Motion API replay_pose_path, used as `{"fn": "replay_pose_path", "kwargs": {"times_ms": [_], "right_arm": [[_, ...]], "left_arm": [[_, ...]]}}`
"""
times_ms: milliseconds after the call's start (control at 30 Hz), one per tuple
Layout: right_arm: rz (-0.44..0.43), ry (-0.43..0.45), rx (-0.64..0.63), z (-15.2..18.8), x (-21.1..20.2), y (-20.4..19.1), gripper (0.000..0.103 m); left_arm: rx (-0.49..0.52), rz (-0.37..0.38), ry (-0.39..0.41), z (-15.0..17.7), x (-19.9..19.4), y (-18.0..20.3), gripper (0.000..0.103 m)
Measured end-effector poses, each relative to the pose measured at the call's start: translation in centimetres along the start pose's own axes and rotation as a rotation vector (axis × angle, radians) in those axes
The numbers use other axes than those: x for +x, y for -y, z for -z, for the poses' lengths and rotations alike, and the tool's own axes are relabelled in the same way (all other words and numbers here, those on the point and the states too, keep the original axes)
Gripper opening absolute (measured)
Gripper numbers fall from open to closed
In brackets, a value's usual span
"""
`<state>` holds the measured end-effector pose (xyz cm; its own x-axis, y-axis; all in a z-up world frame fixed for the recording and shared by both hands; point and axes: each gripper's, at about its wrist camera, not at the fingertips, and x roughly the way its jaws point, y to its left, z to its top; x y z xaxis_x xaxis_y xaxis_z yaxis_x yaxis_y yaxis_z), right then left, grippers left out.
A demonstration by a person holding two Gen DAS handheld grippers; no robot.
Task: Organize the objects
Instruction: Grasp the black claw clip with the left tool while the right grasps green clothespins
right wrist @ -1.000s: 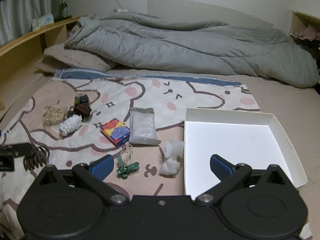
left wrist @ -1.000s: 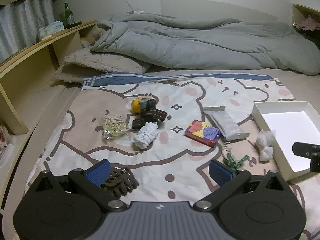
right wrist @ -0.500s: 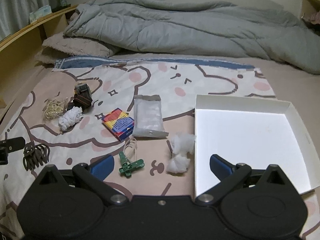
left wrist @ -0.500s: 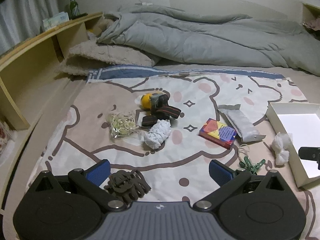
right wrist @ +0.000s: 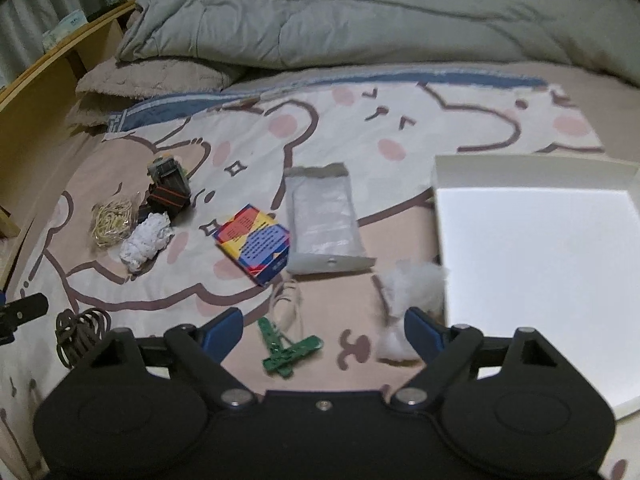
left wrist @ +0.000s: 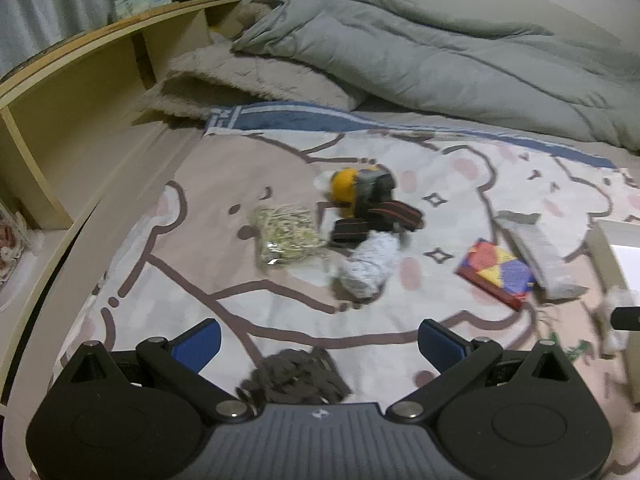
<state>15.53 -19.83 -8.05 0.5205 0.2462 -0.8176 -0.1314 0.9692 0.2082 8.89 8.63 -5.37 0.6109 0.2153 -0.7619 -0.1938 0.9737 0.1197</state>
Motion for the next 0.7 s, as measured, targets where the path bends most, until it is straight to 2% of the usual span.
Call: {"fn": "replay_pose_path", "kwargs": {"times_ms": [167, 367, 433, 567, 700], "right_arm": [[-0.036, -0.071, 0.061, -0.3, 2.6, -0.5, 0.082], [-0.063, -0.151, 0.107, -0.1, 4.7, -1.6, 0.082], [-0.07, -0.186, 0.125, 0.1, 5.5, -1.9, 0.081], [-0.055, -0.234, 0.141, 0.6, 6.8, -2.4, 0.08], [-0.036, -0.268, 0.176, 0.8, 7.9, -2.5, 0.078]], "left_arm": [[0.001, -0.04, -0.046, 0.1, 2.6, -1.2, 0.103], [-0.01, -0.033, -0.116, 0.6, 5.7, -2.2, 0.103], [-0.017, -0.021, -0.16, 0.9, 6.7, -2.4, 0.103], [-0.08, 0.005, -0.263, 1.6, 8.1, -3.1, 0.103], [-0.178, -0.032, -0.338, 2.2, 8.6, -3.7, 0.103]]}}
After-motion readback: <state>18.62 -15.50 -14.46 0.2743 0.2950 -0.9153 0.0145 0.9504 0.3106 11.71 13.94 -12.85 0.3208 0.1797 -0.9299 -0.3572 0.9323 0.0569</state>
